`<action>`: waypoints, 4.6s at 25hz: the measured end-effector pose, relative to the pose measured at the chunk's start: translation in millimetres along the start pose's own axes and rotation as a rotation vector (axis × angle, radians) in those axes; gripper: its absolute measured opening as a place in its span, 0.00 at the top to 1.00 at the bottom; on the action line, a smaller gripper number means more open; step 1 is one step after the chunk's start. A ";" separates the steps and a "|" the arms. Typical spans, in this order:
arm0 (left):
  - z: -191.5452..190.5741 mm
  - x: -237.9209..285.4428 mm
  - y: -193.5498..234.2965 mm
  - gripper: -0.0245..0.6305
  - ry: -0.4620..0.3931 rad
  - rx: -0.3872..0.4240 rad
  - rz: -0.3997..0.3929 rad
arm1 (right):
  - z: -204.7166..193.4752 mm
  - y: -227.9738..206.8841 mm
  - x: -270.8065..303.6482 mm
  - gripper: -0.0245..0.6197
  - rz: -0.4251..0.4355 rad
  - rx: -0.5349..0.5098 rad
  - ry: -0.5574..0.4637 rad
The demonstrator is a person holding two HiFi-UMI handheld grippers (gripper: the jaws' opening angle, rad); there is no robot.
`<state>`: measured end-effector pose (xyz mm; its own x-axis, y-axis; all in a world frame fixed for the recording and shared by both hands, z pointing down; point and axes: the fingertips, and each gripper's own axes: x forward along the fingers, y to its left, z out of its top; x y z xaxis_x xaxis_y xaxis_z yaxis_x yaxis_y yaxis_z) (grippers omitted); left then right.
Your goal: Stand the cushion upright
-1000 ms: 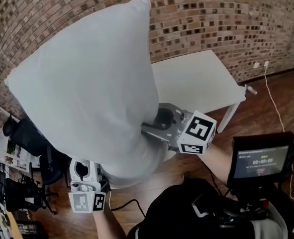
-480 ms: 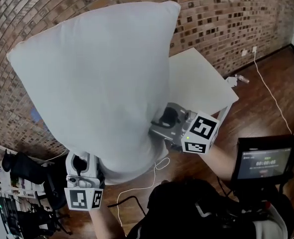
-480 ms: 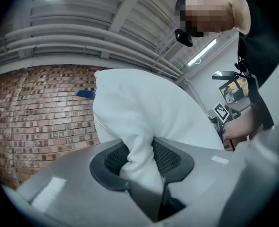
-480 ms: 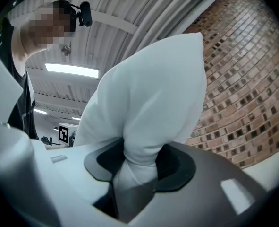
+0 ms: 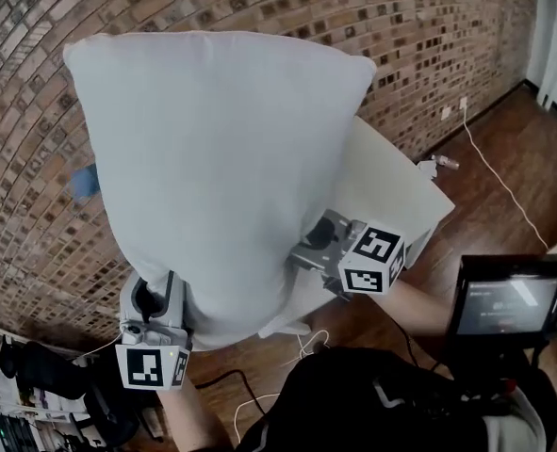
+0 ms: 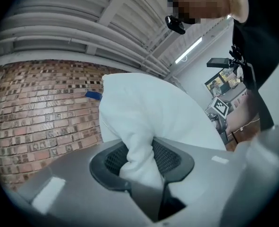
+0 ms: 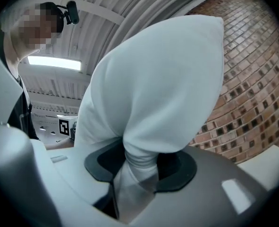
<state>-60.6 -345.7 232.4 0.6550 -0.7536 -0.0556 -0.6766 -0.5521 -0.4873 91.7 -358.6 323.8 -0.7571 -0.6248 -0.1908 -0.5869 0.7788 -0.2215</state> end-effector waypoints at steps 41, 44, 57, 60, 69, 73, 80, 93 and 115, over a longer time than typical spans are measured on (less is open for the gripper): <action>-250.2 327.5 24.4 0.77 0.433 0.291 -0.392 | -253.1 -295.9 119.4 0.73 -0.258 0.733 0.271; -266.8 342.3 20.3 0.77 0.457 0.303 -0.426 | -268.7 -304.9 120.6 0.73 -0.276 0.771 0.281; -292.4 393.6 2.7 0.77 0.479 0.382 -0.564 | -298.2 -332.6 126.2 0.73 -0.362 0.894 0.241; -307.2 403.8 14.1 0.74 0.490 0.357 -0.540 | -300.8 -337.5 130.9 0.72 -0.373 0.897 0.260; -331.8 416.5 35.9 0.67 0.524 0.351 -0.354 | -313.6 -342.6 126.9 0.65 -0.436 0.973 0.270; -327.8 410.2 56.0 0.60 0.545 0.261 -0.260 | -320.0 -341.8 118.9 0.59 -0.452 1.013 0.306; -313.1 384.4 71.0 0.59 0.547 0.239 -0.094 | -308.0 -323.3 84.1 0.57 -0.549 0.961 0.384; -274.1 295.4 70.0 0.70 0.475 -0.159 -0.049 | -206.7 -279.2 54.0 0.58 -0.559 0.672 0.286; -230.4 103.3 9.6 0.96 0.253 -0.531 -0.015 | -90.6 -143.3 27.2 0.74 -0.518 0.055 0.305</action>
<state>-77.0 -511.0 422.8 0.6095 -0.7699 0.1890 -0.7864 -0.6174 0.0209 129.2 -482.1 437.0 -0.4296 -0.8715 0.2364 -0.8917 0.3682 -0.2631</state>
